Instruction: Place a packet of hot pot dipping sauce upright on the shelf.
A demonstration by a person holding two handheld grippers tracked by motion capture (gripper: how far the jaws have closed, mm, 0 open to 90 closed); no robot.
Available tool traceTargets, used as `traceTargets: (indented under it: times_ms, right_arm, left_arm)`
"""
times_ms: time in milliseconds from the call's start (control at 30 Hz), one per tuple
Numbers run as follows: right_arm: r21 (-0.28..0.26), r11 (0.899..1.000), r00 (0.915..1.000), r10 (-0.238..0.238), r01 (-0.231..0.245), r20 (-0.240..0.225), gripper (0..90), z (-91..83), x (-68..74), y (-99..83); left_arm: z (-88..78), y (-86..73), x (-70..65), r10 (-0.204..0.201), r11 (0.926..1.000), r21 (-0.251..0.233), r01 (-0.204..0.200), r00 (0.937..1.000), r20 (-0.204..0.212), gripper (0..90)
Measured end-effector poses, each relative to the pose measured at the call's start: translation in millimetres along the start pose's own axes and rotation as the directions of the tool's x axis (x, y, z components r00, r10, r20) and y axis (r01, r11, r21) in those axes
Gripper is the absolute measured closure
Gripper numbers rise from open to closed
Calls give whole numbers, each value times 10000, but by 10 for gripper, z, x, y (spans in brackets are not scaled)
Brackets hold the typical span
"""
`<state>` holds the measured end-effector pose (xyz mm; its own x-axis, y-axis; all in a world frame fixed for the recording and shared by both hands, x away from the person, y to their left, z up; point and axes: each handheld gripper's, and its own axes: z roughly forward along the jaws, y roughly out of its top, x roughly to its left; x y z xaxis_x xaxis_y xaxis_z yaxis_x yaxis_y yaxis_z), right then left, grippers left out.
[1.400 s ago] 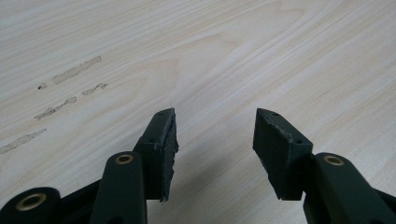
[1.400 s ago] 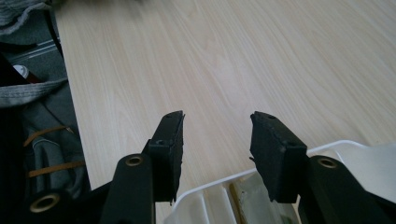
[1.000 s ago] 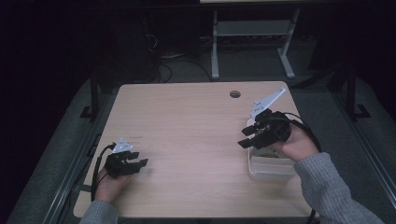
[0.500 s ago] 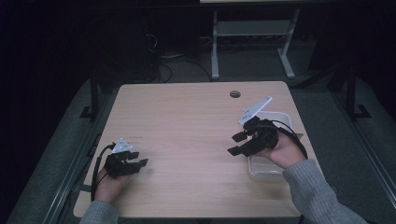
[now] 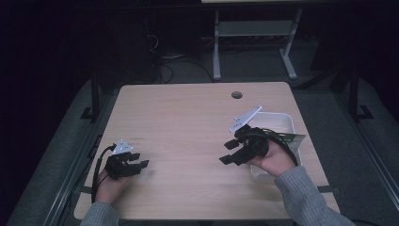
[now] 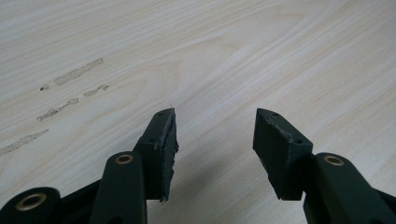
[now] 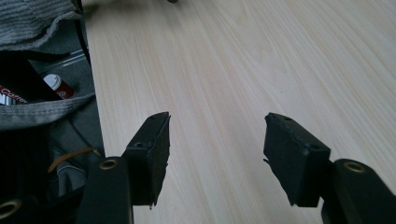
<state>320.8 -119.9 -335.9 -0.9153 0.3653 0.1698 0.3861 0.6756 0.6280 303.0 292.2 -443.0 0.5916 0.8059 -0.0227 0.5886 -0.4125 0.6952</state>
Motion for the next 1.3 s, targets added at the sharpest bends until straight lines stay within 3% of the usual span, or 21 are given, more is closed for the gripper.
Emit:
traceTargets:
  times_ms: [1300]
  right_arm:
    - [46, 10000, 9977, 10, -7, -672, 337, 710, 219, -87]
  left_arm:
    - [1, -3, 1, -71, 10000, -58, 70, 9999, -140, 438]
